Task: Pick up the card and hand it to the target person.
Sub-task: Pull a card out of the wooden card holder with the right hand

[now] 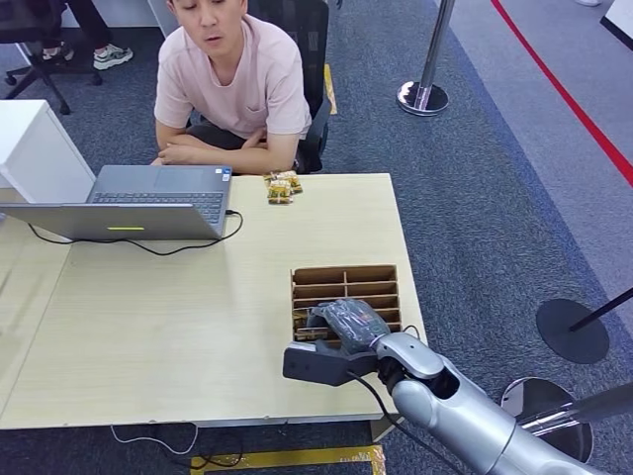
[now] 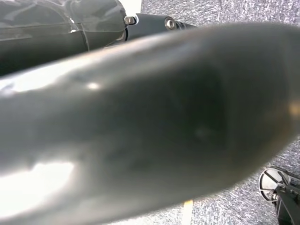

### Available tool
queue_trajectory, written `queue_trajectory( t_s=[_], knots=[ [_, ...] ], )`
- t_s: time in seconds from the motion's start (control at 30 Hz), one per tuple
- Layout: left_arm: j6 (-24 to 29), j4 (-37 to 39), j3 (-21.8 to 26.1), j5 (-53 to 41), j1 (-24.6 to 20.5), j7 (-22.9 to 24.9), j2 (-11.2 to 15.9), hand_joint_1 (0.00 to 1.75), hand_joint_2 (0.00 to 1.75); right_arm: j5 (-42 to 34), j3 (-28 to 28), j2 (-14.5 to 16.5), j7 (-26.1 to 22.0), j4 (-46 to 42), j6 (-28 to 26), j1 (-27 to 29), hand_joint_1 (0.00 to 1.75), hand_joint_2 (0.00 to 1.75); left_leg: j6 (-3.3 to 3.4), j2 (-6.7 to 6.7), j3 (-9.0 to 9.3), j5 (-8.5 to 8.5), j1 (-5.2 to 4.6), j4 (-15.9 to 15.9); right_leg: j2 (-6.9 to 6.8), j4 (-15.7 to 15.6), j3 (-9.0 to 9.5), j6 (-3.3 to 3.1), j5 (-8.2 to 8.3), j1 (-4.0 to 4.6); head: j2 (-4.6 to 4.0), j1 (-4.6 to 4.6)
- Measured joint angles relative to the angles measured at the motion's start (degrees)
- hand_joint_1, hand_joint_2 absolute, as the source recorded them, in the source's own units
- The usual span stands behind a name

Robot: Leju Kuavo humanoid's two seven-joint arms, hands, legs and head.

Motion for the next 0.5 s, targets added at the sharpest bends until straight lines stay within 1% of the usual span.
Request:
queue_trajectory(
  t_s=[0.13,0.27,0.3,0.5],
  knots=[
    [-0.04,0.0,0.0,-0.01,0.0,-0.15,0.0,0.0,1.75,-0.01,0.01,0.02,-0.02,0.02,0.0,-0.04,1.17,1.75,-0.03,0.0,0.0,0.03,0.0,0.0,0.01,0.0,0.0,0.0,0.02,0.0,0.01,0.0],
    [-0.36,0.0,-0.01,-0.52,0.0,-1.31,0.0,0.0,1.75,-0.08,0.02,0.02,-0.02,0.02,-0.02,-0.11,1.69,1.75,-0.03,0.0,0.01,0.03,0.0,0.0,0.01,0.0,-0.01,0.0,0.02,0.0,0.01,-0.01],
    [-0.44,0.0,-0.02,-0.71,0.0,-1.62,0.0,0.0,1.75,-0.14,0.02,0.02,-0.02,0.02,-0.03,-0.16,1.71,1.75,-0.03,0.0,0.01,0.04,0.0,0.0,0.01,0.0,-0.01,0.0,0.02,0.0,0.01,-0.01],
    [-0.15,0.0,-0.02,-0.76,0.03,-2.72,0.0,0.0,1.75,-0.35,0.02,0.0,-0.02,0.02,-0.08,-0.63,1.71,1.75,-0.02,0.0,-0.02,0.05,0.0,0.01,0.0,0.0,-0.01,0.02,0.04,0.0,0.0,-0.01]
  ],
)
